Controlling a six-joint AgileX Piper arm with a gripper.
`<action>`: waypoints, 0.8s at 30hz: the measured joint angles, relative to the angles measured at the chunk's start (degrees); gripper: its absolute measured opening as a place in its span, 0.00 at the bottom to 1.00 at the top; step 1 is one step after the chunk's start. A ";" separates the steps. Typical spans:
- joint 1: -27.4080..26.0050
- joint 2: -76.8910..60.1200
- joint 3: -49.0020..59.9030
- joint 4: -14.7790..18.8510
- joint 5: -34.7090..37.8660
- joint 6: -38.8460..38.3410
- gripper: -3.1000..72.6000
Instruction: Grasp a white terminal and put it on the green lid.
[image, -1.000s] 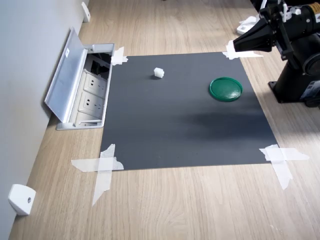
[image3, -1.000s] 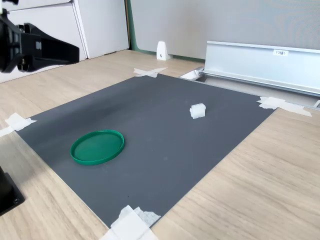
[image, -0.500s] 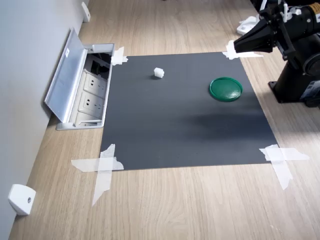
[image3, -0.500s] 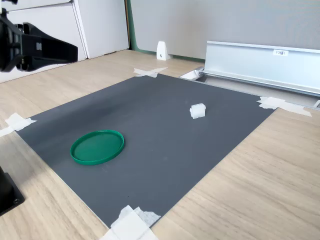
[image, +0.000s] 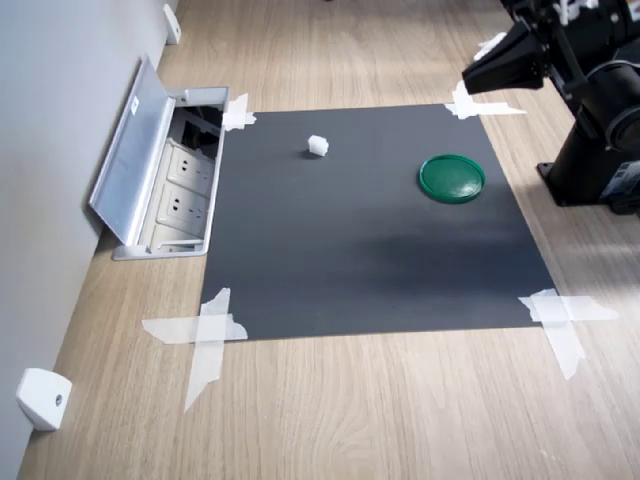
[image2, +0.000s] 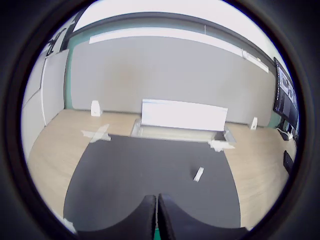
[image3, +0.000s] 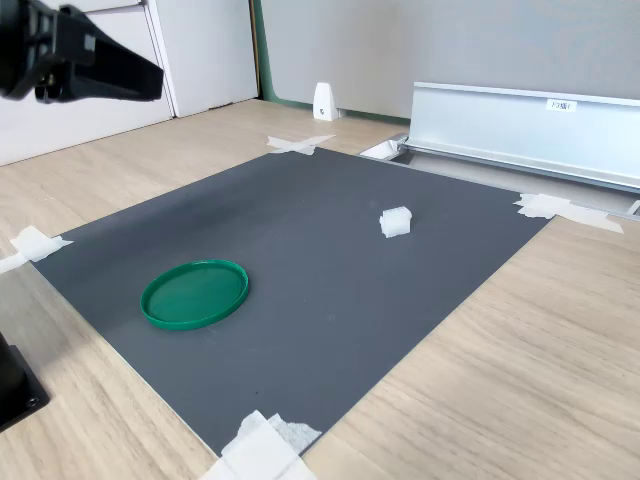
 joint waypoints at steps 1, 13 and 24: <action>0.00 2.88 -1.06 -0.05 0.93 0.00 0.03; 0.00 32.84 -16.43 -7.93 10.31 0.00 0.03; 0.00 49.54 -27.25 -5.37 18.45 -1.09 0.04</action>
